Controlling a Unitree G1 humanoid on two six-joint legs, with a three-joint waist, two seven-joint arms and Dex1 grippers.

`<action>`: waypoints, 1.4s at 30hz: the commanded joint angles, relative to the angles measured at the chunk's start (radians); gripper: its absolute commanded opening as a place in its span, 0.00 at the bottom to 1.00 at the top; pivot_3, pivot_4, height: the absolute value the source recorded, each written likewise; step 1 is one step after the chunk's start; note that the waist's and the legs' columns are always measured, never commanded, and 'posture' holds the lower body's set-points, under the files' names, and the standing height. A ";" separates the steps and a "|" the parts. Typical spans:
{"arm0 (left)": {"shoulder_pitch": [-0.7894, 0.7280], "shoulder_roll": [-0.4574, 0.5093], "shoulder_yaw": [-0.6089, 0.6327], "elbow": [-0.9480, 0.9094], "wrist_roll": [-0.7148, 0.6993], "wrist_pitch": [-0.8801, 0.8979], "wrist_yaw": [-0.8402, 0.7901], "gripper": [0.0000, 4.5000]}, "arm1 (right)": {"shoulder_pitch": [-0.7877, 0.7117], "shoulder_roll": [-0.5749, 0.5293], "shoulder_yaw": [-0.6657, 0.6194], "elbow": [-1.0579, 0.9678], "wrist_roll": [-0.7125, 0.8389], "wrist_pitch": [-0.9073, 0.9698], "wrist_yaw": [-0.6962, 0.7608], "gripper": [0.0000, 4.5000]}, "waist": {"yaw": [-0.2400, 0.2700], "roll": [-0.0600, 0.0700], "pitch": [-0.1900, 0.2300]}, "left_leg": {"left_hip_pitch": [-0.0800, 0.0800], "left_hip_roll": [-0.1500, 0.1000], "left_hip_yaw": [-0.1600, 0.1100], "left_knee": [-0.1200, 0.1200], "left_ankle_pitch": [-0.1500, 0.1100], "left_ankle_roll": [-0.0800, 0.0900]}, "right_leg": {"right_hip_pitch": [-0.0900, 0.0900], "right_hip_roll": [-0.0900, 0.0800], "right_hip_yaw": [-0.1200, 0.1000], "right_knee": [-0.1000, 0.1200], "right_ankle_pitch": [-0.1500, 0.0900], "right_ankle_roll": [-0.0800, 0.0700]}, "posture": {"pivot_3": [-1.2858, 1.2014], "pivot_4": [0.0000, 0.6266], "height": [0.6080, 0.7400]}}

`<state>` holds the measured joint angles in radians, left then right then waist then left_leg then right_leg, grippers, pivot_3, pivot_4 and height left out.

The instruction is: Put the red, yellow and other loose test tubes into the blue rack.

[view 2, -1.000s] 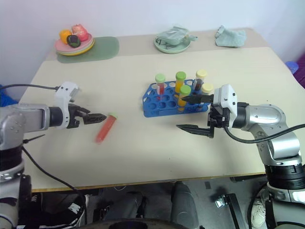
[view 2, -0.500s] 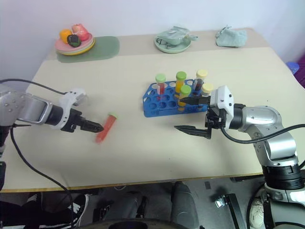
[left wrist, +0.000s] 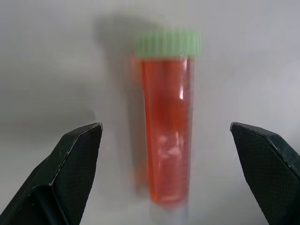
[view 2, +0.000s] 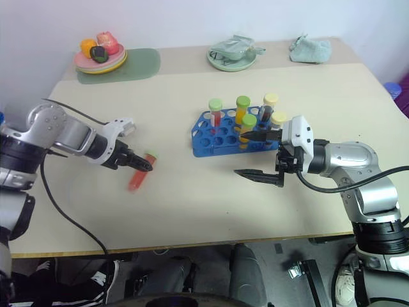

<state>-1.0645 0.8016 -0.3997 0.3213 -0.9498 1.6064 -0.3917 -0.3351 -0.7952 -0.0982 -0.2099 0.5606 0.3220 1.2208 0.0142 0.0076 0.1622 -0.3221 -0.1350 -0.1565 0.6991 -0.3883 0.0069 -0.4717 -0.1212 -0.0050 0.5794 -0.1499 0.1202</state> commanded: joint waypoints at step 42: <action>0.037 -0.087 0.017 -0.104 0.311 0.008 -0.176 0.16 | -0.022 -0.008 -0.016 0.014 -0.043 -0.054 -0.027 1.00 | -0.002 0.000 0.000 | 0.000 0.000 0.002 0.000 0.000 0.000 | -0.001 0.000 0.001 0.001 0.000 0.000 | 0.52 0.24 1.00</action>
<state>-1.0241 0.7080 -0.4145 0.2491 -0.6435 1.6065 -0.5618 -0.3383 -0.7944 -0.0979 -0.1896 0.5147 0.2833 1.1891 0.0118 0.0076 0.1622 -0.3223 -0.1346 -0.1547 0.6995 -0.3882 0.0068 -0.4730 -0.1211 -0.0040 0.5803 -0.1498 0.1201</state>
